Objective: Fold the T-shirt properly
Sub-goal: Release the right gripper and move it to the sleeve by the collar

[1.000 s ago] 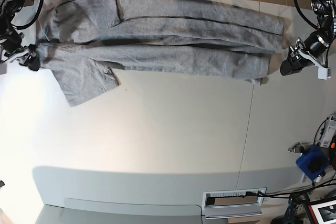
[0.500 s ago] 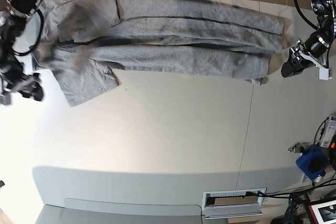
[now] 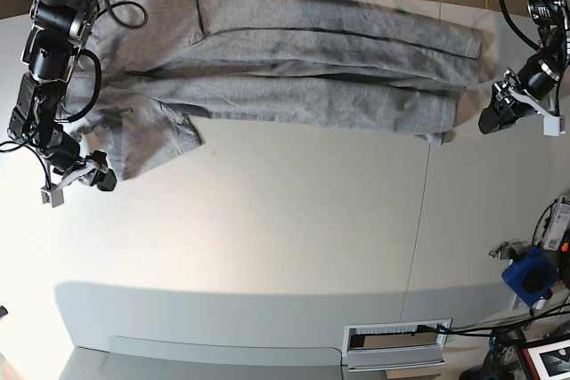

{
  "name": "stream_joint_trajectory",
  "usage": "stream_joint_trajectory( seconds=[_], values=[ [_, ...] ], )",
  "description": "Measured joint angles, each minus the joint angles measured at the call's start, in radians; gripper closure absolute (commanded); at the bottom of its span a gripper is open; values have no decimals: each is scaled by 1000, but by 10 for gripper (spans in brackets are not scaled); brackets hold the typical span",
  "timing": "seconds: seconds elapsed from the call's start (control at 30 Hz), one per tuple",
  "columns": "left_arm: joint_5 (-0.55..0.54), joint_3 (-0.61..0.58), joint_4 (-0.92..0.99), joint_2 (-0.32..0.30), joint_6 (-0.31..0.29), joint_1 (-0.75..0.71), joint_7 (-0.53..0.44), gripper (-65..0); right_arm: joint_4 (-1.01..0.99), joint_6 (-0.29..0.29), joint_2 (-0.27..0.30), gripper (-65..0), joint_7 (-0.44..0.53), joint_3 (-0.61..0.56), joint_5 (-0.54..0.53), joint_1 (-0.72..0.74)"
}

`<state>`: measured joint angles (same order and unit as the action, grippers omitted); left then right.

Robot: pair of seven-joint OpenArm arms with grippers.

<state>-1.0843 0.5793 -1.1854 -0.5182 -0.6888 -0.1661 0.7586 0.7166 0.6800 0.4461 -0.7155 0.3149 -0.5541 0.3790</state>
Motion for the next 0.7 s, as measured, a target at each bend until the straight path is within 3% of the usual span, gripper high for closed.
stream_joint_trajectory(
  seconds=[0.17, 0.33, 0.4, 0.53, 0.7],
  values=[
    [0, 0, 0, 0, 0, 0, 0, -335, 2, 25, -18, -337, -99, 4, -97, -5],
    [-1, 0, 0, 0, 0, 0, 0, -335, 3, 32, -64, -329, -106, 4, -126, -5],
    [-1, 0, 0, 0, 0, 0, 0, -335, 2, 32, -70, -266, -106, 4, -125, -4],
    [-1, 0, 0, 0, 0, 0, 0, -335, 1, 24, -73, 0, -132, 4, -139, -8],
    [-2, 0, 0, 0, 0, 0, 0, -335, 51, 14, -82, 0, -285, 2, -335, -45]
  ],
)
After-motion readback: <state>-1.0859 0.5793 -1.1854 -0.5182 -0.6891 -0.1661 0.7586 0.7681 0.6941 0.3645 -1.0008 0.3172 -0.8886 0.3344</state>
